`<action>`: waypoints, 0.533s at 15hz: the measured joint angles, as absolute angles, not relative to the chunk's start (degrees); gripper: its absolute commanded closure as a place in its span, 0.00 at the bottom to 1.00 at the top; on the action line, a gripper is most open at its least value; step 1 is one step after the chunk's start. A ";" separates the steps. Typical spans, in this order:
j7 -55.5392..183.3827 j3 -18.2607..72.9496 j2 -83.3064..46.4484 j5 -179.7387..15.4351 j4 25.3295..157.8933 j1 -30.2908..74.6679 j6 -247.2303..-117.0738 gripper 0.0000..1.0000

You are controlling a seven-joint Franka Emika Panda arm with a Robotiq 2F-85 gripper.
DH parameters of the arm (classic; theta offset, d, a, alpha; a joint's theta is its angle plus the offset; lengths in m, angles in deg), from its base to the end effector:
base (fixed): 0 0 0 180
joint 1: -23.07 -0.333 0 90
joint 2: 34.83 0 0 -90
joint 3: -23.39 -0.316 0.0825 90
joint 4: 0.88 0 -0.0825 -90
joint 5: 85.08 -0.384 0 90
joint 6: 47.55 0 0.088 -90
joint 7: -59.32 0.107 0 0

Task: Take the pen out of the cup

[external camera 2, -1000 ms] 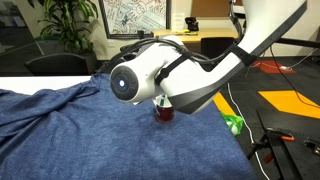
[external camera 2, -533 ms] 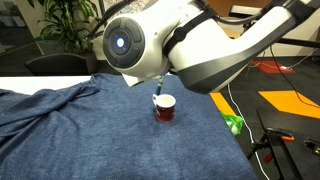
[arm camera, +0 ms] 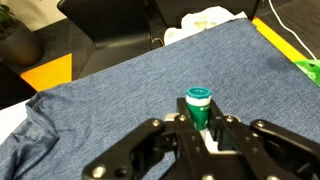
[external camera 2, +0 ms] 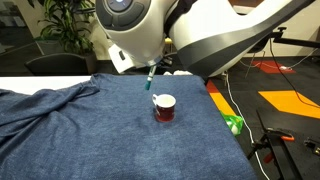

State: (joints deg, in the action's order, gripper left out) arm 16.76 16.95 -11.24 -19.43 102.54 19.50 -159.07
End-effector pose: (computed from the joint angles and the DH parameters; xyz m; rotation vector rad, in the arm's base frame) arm 0.6397 0.0448 0.3280 1.6168 1.5387 -0.5837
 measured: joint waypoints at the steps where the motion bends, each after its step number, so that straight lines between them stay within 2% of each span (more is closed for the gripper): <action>1: 16.72 16.97 -11.24 -19.43 102.22 19.59 -159.17 0.94; 8: 0.87 16.98 -11.23 -19.83 100.13 20.57 -166.31 0.94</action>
